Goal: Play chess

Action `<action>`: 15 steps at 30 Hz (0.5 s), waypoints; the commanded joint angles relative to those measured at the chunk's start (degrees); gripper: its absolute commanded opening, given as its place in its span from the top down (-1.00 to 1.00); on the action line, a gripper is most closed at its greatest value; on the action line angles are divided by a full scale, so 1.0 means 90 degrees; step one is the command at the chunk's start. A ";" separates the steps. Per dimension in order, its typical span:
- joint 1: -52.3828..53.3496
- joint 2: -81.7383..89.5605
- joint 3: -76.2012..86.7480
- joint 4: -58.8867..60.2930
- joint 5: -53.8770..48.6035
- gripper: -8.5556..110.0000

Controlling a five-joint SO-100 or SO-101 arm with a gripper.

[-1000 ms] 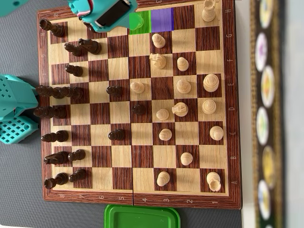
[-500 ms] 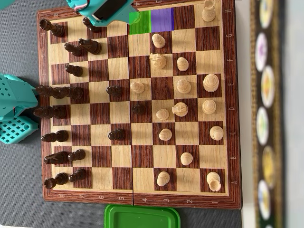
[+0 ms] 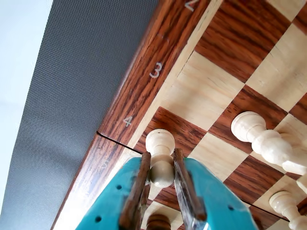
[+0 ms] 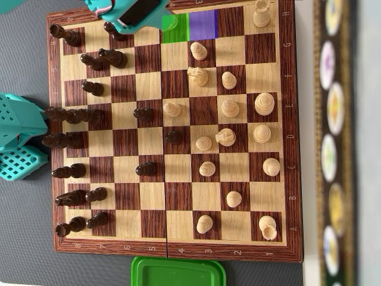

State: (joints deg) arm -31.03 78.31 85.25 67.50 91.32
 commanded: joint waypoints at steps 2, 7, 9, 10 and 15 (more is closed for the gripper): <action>-0.0020 0.0166 -0.0010 -0.0078 0.0020 0.77; -0.0010 0.0166 0.0000 -0.0059 0.0010 0.77; -0.0010 0.0166 0.0000 -0.0068 0.0010 0.77; 0.0000 0.0166 0.0000 -0.0068 0.0010 0.77; 0.0039 0.0156 0.0010 -0.0049 -0.0029 0.77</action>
State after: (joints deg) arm -31.20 78.31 85.61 67.32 91.32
